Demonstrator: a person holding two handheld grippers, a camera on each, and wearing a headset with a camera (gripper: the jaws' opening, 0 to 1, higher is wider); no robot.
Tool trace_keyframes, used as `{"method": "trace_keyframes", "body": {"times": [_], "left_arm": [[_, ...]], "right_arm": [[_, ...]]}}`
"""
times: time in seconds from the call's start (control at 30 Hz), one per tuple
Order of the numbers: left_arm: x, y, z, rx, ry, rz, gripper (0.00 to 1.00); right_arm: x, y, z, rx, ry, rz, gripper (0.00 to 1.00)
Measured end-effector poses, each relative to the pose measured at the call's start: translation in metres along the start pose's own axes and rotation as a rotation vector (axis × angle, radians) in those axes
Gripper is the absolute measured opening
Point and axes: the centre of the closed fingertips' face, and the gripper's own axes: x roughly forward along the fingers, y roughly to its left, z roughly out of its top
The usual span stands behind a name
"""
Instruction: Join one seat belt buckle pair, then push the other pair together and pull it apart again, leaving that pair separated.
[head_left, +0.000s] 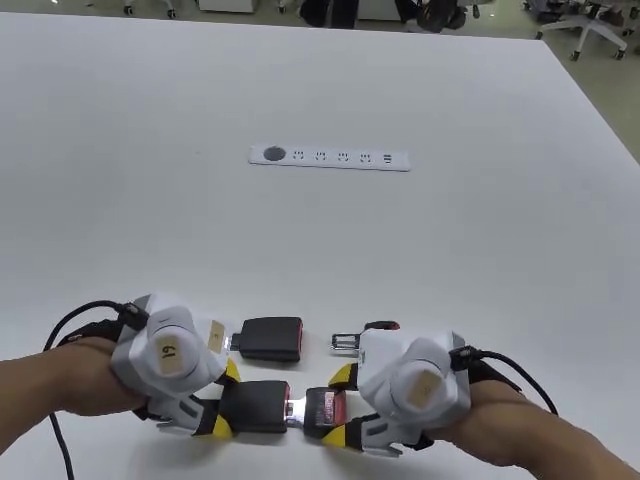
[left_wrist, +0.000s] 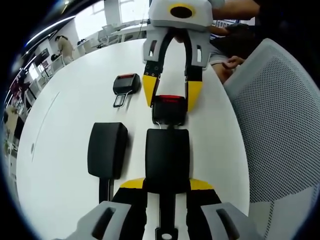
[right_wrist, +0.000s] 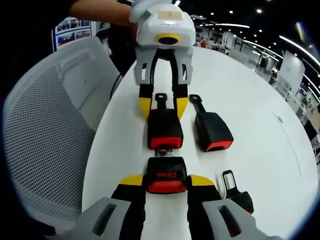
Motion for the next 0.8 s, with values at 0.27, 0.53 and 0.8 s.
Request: {"method": "trace_keyframes", "body": {"times": [0.27, 0.53, 0.8], "left_arm": [[0.001, 0.000, 0.000, 0.005, 0.006, -0.003, 0.30], [0.000, 0.000, -0.001, -0.001, 0.003, 0.000, 0.30], [-0.001, -0.003, -0.001, -0.007, 0.003, 0.004, 0.30]], "right_arm": [[0.007, 0.001, 0.009, -0.008, 0.000, 0.003, 0.26], [0.006, 0.000, 0.011, -0.012, -0.012, 0.013, 0.27], [0.001, -0.002, 0.008, -0.011, -0.034, 0.000, 0.27]]}}
